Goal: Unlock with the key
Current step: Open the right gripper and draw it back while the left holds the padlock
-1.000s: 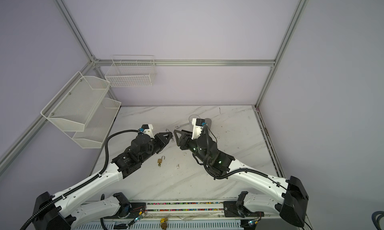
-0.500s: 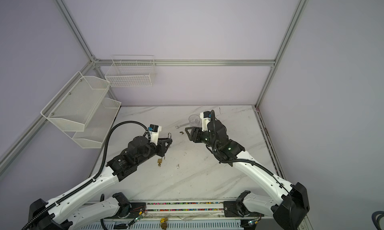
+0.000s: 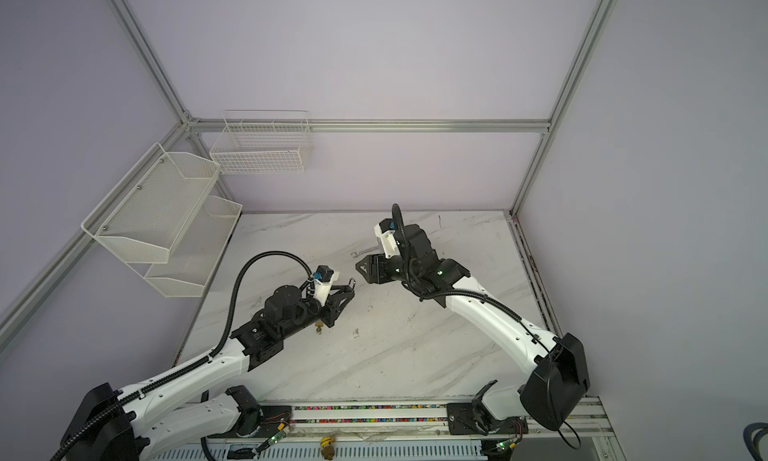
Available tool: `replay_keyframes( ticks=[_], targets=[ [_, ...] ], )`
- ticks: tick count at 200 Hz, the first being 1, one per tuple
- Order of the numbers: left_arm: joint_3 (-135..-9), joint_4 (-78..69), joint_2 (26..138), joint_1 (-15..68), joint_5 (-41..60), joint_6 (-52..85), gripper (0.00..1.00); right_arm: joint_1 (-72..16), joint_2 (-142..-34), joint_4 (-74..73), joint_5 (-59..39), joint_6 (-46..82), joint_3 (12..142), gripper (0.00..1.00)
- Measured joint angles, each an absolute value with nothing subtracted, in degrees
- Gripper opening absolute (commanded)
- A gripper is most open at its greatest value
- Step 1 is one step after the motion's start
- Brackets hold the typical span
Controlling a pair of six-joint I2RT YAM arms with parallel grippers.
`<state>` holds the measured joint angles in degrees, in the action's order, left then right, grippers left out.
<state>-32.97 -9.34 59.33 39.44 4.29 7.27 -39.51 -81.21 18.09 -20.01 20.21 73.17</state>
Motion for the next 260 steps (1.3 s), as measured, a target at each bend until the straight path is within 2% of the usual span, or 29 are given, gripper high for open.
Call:
replay_keyframes(
  ticks=[90,260],
  targets=[
    [-33.0,-11.3,60.3,39.4,4.0,6.2,0.00,-40.6,-89.5,24.0,-19.2,14.9,78.7,0.65],
    [-32.0,-10.5,59.2,39.4,1.7,3.4,0.00,-42.2,-92.9,29.7,-11.1,10.5,82.3,0.64]
  ],
)
